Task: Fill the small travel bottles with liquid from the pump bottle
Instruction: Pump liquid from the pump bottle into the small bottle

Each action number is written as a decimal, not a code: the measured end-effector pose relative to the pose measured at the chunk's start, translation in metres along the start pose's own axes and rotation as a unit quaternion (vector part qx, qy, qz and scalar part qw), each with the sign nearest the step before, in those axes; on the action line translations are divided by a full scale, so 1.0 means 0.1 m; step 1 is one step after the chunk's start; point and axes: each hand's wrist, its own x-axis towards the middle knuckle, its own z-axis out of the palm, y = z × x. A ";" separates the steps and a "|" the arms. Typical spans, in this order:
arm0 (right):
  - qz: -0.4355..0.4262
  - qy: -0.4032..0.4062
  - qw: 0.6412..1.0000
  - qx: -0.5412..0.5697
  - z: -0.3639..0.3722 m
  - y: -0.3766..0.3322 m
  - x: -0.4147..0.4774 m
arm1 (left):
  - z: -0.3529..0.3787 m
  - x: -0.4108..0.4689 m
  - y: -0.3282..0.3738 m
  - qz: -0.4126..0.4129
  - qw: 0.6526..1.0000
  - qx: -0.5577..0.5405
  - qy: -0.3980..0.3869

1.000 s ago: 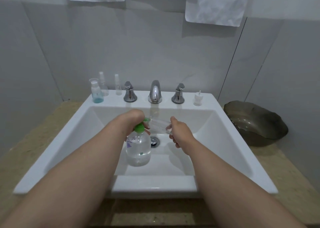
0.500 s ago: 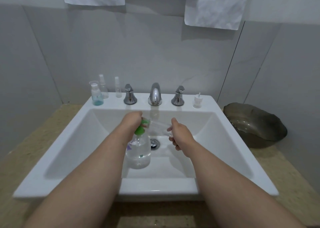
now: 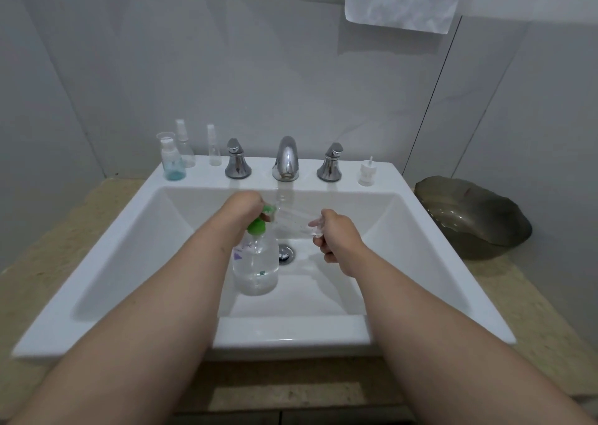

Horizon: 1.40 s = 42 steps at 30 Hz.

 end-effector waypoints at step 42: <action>-0.019 0.008 0.999 -0.032 0.00 0.05 0.01 | 0.05 0.04 0.00 0.010 0.999 0.030 -0.027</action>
